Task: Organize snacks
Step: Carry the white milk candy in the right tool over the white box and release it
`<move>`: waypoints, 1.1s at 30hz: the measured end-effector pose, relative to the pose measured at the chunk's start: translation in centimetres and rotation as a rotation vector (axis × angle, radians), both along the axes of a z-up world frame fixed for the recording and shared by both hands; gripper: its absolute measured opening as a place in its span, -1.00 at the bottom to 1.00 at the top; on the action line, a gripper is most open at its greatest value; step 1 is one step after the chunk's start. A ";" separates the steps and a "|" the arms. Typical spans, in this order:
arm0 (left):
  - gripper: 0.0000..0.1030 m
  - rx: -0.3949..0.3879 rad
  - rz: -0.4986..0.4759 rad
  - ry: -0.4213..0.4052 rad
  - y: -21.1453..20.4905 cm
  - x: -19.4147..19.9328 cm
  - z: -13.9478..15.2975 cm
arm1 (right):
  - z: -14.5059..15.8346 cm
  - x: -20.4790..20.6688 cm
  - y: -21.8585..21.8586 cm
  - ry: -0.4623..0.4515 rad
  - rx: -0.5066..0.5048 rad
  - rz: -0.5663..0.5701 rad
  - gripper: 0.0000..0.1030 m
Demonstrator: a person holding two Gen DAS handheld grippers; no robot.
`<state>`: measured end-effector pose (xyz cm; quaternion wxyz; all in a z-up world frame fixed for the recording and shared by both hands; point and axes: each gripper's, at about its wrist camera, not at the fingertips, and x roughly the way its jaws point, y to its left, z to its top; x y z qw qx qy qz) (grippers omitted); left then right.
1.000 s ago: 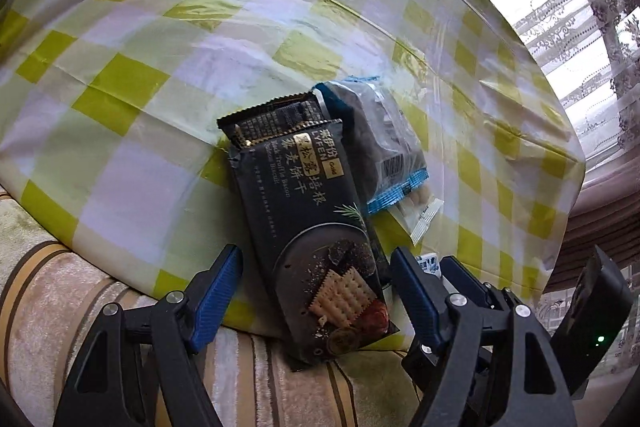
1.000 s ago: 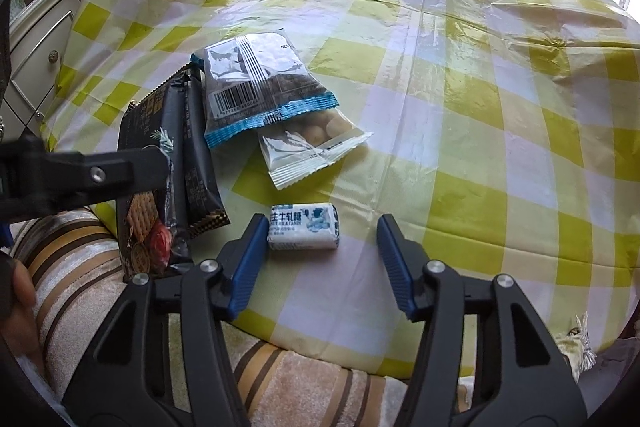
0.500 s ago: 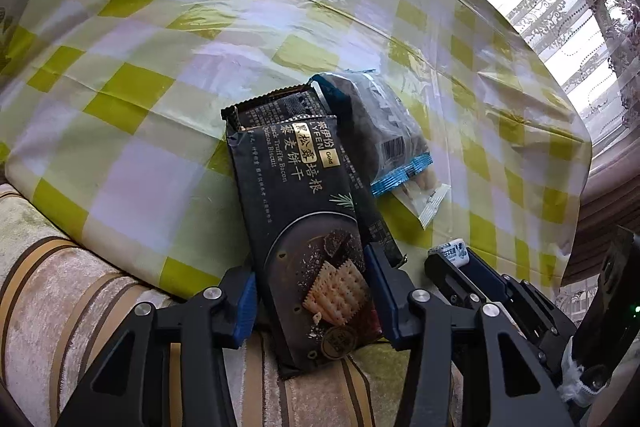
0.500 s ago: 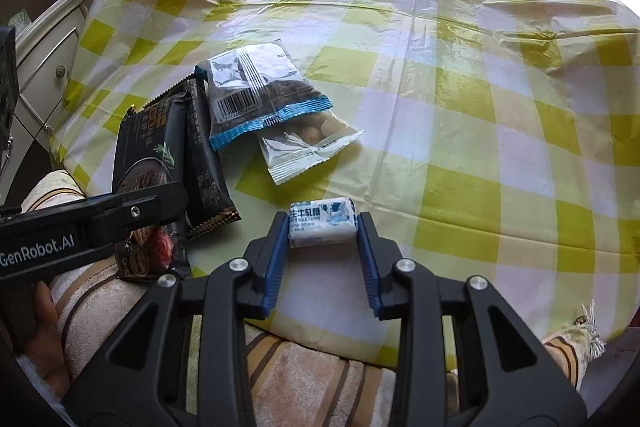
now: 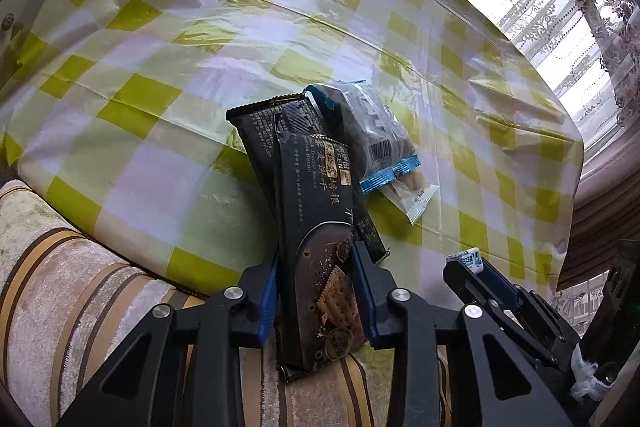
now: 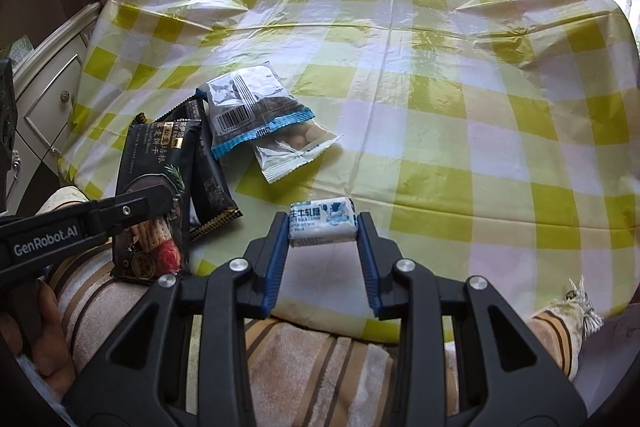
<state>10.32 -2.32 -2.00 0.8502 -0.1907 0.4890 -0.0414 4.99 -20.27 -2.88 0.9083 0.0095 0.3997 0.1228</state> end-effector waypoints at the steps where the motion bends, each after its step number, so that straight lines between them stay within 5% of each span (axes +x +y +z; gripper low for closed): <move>1: -0.33 0.010 -0.003 0.000 -0.2 0.0 0.1 | 0.0 -0.2 -0.1 -0.002 0.003 -0.003 -0.27; 4: -0.25 0.040 -0.011 0.019 -0.7 0.3 0.0 | 0.2 -0.8 -0.4 -0.010 0.005 -0.012 -0.27; 8: 0.14 0.100 0.029 0.048 -0.8 0.6 -0.1 | 0.5 -1.6 -0.7 -0.033 -0.012 -0.037 -0.27; 17: 0.13 0.269 -0.021 0.103 -4.3 1.0 -0.6 | 1.1 -3.4 -2.2 -0.066 -0.023 -0.102 -0.27; 20: -0.02 0.262 -0.031 0.113 -4.3 1.1 -1.1 | 1.2 -3.9 -2.9 -0.071 -0.007 -0.118 -0.27; 33: -0.04 0.129 -0.010 0.014 -3.9 -1.8 1.5 | 2.2 -6.3 -6.2 -0.091 0.081 -0.172 -0.27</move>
